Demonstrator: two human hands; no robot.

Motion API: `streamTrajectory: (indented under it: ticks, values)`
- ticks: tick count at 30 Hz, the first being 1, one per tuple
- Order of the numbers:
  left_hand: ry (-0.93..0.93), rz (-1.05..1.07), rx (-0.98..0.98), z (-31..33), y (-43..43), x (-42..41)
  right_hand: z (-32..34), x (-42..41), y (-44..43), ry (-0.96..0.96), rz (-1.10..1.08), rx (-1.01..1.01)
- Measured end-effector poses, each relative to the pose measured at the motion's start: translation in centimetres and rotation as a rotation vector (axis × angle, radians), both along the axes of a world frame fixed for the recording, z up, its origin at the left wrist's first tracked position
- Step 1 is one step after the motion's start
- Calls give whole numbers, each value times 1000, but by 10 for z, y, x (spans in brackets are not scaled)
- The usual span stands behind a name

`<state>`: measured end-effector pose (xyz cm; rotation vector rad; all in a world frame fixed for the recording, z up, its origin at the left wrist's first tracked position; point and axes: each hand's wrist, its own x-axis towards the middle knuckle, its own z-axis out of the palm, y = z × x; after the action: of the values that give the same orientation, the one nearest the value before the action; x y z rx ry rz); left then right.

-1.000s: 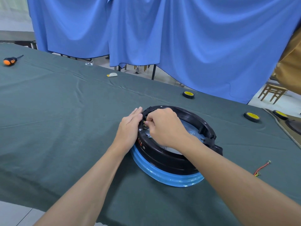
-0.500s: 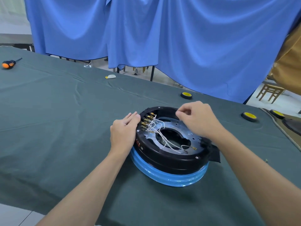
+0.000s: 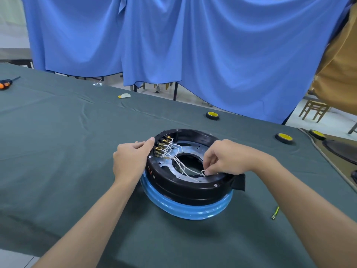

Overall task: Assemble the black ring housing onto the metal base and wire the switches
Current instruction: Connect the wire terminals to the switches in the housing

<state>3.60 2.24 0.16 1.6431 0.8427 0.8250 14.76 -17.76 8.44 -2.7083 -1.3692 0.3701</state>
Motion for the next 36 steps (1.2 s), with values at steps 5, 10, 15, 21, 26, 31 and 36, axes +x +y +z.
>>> streamTrajectory:
  ticks: [5, 10, 15, 21, 26, 31, 36]
  values:
    - [197, 173, 225, 20, -12, -6, 0, 4, -5, -8, -32, 130]
    - [266, 192, 275, 26, -17, -7, -12, 5, -10, -102, -58, 227]
    - [446, 211, 527, 29, -22, -14, -19, 8, -17, -129, -79, 398]
    - [233, -95, 979, 43, -34, -3, -24, 10, -24, -95, -103, 510]
    - [439, -596, 1073, 43, -38, 8, -27, 14, -26, -90, -134, 520]
    - [673, -651, 1082, 35, -57, 0, -23, 18, -29, 38, -108, 538]
    - [685, -674, 1119, 52, -75, 11, -20, 18, -31, 88, -88, 552]
